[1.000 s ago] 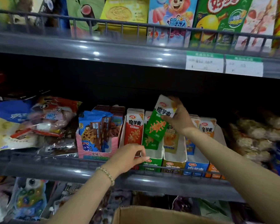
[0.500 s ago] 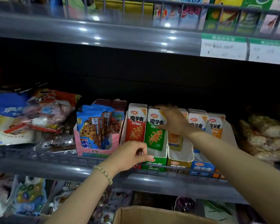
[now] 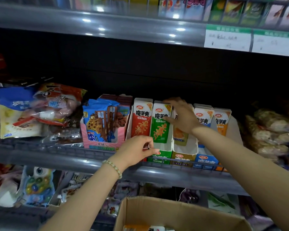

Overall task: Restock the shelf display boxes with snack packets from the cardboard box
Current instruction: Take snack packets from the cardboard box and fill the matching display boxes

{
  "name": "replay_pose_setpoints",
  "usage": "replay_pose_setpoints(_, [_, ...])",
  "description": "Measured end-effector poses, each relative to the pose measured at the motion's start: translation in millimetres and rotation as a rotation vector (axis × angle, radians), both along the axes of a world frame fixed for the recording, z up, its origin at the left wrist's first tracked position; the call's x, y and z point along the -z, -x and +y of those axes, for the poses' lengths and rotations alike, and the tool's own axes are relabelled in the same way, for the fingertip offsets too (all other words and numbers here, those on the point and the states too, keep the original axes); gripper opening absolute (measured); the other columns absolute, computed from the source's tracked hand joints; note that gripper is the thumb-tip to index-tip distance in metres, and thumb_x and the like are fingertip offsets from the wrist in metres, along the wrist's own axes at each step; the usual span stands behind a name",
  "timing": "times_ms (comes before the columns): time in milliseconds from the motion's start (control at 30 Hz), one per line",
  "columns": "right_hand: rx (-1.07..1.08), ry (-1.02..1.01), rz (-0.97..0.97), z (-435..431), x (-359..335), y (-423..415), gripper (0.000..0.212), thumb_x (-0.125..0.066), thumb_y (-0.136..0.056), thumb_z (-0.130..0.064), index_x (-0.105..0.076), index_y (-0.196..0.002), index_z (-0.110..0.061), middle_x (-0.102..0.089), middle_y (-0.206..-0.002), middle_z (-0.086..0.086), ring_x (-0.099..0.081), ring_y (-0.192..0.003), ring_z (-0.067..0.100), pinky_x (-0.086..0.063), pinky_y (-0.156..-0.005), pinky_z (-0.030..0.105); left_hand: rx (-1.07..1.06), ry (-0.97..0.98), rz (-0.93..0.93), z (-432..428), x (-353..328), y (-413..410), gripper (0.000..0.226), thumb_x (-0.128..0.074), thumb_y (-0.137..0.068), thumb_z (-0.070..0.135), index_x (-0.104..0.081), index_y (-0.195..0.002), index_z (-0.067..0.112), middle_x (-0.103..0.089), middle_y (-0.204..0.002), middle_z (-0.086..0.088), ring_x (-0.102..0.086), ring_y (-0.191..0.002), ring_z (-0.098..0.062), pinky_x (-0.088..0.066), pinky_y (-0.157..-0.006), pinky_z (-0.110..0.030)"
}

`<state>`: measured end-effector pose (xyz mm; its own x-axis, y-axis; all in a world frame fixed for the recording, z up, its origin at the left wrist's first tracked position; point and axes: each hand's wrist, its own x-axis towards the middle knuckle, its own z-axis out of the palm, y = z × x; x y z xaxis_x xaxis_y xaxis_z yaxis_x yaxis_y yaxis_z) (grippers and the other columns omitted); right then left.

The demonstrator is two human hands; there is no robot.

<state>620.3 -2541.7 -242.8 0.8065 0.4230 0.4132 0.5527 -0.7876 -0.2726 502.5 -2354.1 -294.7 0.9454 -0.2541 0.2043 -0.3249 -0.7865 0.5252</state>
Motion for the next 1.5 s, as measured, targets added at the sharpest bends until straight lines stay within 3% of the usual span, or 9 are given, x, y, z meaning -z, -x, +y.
replay_pose_setpoints(167, [-0.036, -0.098, 0.037, -15.2, -2.9, 46.4, 0.056, -0.059, -0.09, -0.038, -0.038, -0.141, -0.03, -0.026, -0.153, -0.004, -0.023, -0.141, 0.017, -0.021, -0.114, 0.037, -0.098, -0.051, -0.125, -3.5, -1.9, 22.6, 0.041, -0.052, -0.089, 0.051, -0.053, -0.124, 0.03, -0.058, -0.12, 0.01, -0.055, -0.102, -0.007, -0.046, -0.08, -0.025])
replay_pose_setpoints(467, [-0.197, -0.063, 0.205, -64.8, 60.2, 163.0, 0.057, -0.045, -0.088, -0.058, -0.035, -0.141, -0.038, -0.02, -0.153, -0.02, -0.021, -0.14, 0.003, -0.025, -0.116, 0.042, -0.164, -0.105, -0.205, -13.5, 32.5, 102.6, 0.057, -0.04, -0.09, 0.057, -0.044, -0.137, 0.025, -0.044, -0.139, 0.008, -0.039, -0.129, -0.009, -0.035, -0.107, -0.029])
replay_pose_setpoints(633, [-0.135, -0.076, 0.335, -87.8, 112.3, 210.1, 0.059, -0.042, -0.087, -0.061, -0.034, -0.141, -0.039, -0.018, -0.154, -0.021, -0.025, -0.139, 0.005, -0.029, -0.115, 0.04, -0.14, -0.168, 0.002, -28.1, 78.1, 147.2, 0.059, -0.032, -0.091, 0.06, -0.037, -0.141, 0.028, -0.037, -0.144, 0.011, -0.031, -0.135, -0.005, -0.023, -0.112, -0.024])
replay_pose_setpoints(867, [-0.026, 0.036, 0.602, -105.3, 190.6, 253.3, 0.054, -0.044, -0.093, -0.052, -0.033, -0.143, -0.033, -0.021, -0.153, -0.017, -0.02, -0.141, 0.006, -0.018, -0.117, 0.029, -0.075, -0.218, 0.343, -55.8, 138.6, 161.7, 0.054, -0.036, -0.095, 0.054, -0.041, -0.139, 0.023, -0.042, -0.142, 0.004, -0.037, -0.132, -0.011, -0.036, -0.108, -0.031])
replay_pose_setpoints(1000, [0.11, -0.091, 0.911, -113.8, 220.4, 258.1, 0.05, -0.049, -0.095, -0.044, -0.037, -0.14, -0.026, -0.031, -0.148, -0.005, -0.036, -0.134, 0.013, -0.03, -0.107, 0.021, -0.083, -0.213, 0.515, -65.7, 168.3, 162.6, 0.051, -0.033, -0.096, 0.054, -0.047, -0.134, 0.022, -0.049, -0.136, 0.003, -0.044, -0.125, -0.015, -0.038, -0.104, -0.031])
replay_pose_setpoints(1133, [0.267, -0.228, 1.139, -128.1, 261.6, 264.1, 0.059, -0.059, -0.085, -0.053, -0.043, -0.131, -0.02, -0.043, -0.139, -0.005, -0.047, -0.123, 0.016, -0.037, -0.104, 0.027, -0.058, -0.115, 0.667, -73.3, 192.3, 172.4, 0.048, -0.035, -0.096, 0.055, -0.05, -0.13, 0.024, -0.056, -0.128, 0.002, -0.056, -0.107, -0.012, -0.046, -0.093, -0.026])
replay_pose_setpoints(1267, [0.241, -0.195, 1.292, -127.2, 271.8, 272.3, 0.043, -0.069, -0.083, -0.039, -0.051, -0.117, -0.02, -0.057, -0.115, -0.003, -0.056, -0.098, 0.007, -0.048, -0.085, 0.021, -0.01, -0.115, 0.686, -81.5, 197.5, 174.8, 0.053, -0.034, -0.095, 0.056, -0.046, -0.136, 0.023, -0.048, -0.135, 0.003, -0.048, -0.12, -0.014, -0.039, -0.099, -0.025])
replay_pose_setpoints(1400, [0.235, -0.253, 1.324, -120.4, 275.5, 271.6, 0.047, -0.078, -0.076, -0.034, -0.057, -0.115, -0.016, -0.064, -0.108, 0.0, -0.064, -0.095, 0.013, -0.053, -0.091, 0.034, 0.026, -0.074, 0.773, -84.3, 200.8, 174.6, 0.06, -0.035, -0.094, 0.058, -0.035, -0.144, 0.024, -0.043, -0.14, 0.001, -0.042, -0.127, -0.015, -0.034, -0.106, -0.027])
replay_pose_setpoints(1500, [0.27, -0.374, 1.366, -118.6, 272.7, 273.9, 0.051, -0.079, -0.075, -0.031, -0.055, -0.117, -0.016, -0.062, -0.096, -0.002, -0.063, -0.072, 0.004, -0.054, -0.06, 0.019, 0.011, 0.088, 0.839, -85.6, 200.0, 176.0, 0.065, -0.038, -0.093, 0.057, -0.027, -0.147, 0.022, -0.044, -0.143, 0.004, -0.042, -0.128, -0.01, -0.033, -0.11, -0.028])
